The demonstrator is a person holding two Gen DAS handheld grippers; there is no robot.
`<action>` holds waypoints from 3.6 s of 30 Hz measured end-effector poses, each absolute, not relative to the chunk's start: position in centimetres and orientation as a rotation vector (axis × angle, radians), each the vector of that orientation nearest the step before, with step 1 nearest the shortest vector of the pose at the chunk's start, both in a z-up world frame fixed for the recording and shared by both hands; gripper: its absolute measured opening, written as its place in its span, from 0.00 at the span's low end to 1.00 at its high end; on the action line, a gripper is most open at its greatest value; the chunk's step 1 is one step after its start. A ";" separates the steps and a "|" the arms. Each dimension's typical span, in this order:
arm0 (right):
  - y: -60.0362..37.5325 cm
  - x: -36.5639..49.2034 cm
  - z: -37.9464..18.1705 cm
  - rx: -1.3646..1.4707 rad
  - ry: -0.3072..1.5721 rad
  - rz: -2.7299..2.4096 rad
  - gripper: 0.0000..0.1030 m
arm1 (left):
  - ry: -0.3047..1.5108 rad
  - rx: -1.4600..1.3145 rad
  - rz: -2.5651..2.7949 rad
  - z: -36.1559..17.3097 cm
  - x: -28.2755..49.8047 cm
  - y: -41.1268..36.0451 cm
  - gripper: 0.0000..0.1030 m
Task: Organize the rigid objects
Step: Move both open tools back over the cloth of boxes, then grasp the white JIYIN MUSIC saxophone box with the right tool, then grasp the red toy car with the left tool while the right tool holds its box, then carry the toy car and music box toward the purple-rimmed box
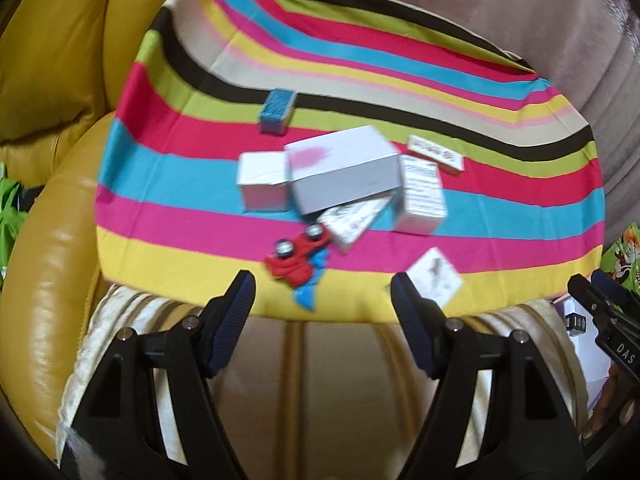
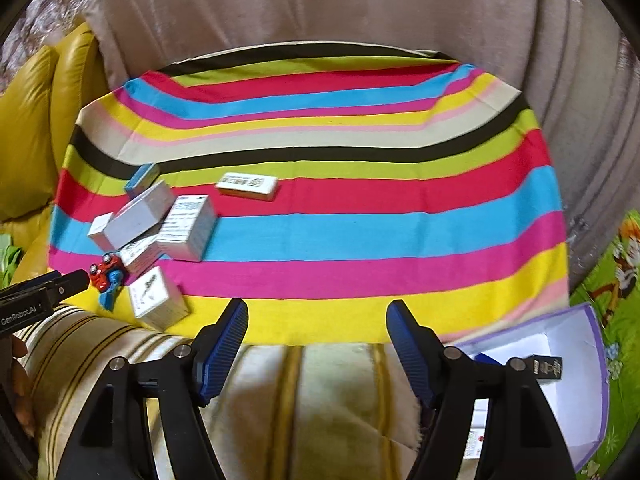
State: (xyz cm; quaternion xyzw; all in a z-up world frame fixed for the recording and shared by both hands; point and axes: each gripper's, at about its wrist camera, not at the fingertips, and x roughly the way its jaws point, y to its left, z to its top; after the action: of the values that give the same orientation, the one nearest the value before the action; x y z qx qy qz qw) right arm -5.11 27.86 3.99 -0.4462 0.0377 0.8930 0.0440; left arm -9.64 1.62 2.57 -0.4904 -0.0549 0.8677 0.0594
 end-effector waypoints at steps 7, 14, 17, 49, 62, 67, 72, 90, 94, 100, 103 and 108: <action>23.4 -6.7 3.1 -1.490 0.021 2.817 0.76 | -0.165 -1.536 2.601 1.8 -9.1 -1.7 0.71; 19.4 -8.6 1.9 -1.622 -0.139 2.882 0.76 | -0.107 -1.548 2.552 1.2 -9.5 -1.1 0.71; 17.7 -9.3 1.1 -1.677 -0.240 2.878 0.76 | -0.049 -1.557 2.516 0.8 -10.3 -0.3 0.71; 14.3 -12.5 -3.9 -1.833 -0.454 2.823 0.43 | 0.198 -1.621 2.354 -3.4 -13.8 3.3 0.54; 14.7 -11.5 -3.4 -1.757 -0.482 2.830 0.42 | 0.194 -1.579 2.369 -2.8 -13.4 2.9 0.53; 14.6 -11.3 -2.7 -1.696 -0.494 2.839 0.42 | 0.201 -1.552 2.401 -2.1 -13.1 3.0 0.52; 14.7 -10.9 -1.8 -1.620 -0.503 2.851 0.42 | 0.205 -1.530 2.424 -1.7 -12.8 3.1 0.51; 16.4 -9.9 1.4 -1.368 -0.437 2.899 0.42 | 0.201 -1.444 2.514 1.2 -10.4 3.3 0.46; 17.0 -9.6 1.9 -1.346 -0.396 2.907 0.42 | 0.189 -1.421 2.524 2.0 -9.6 3.6 0.46; 18.2 -8.5 3.0 -1.318 -0.324 2.908 0.42 | 0.167 -1.375 2.553 3.2 -8.4 5.0 0.46; 18.9 -7.9 3.4 -1.305 -0.293 2.903 0.42 | 0.155 -1.362 2.566 3.6 -8.1 5.4 0.46; 20.4 -7.1 4.1 -1.289 -0.236 2.889 0.42 | 0.169 -1.348 2.588 4.1 -7.7 6.1 0.46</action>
State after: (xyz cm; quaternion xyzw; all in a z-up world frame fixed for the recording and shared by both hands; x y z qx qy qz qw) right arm -7.14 20.38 4.08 -0.4063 -0.0743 0.9106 -0.0152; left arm -7.65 6.07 4.14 -0.4585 0.0576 0.8801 0.1088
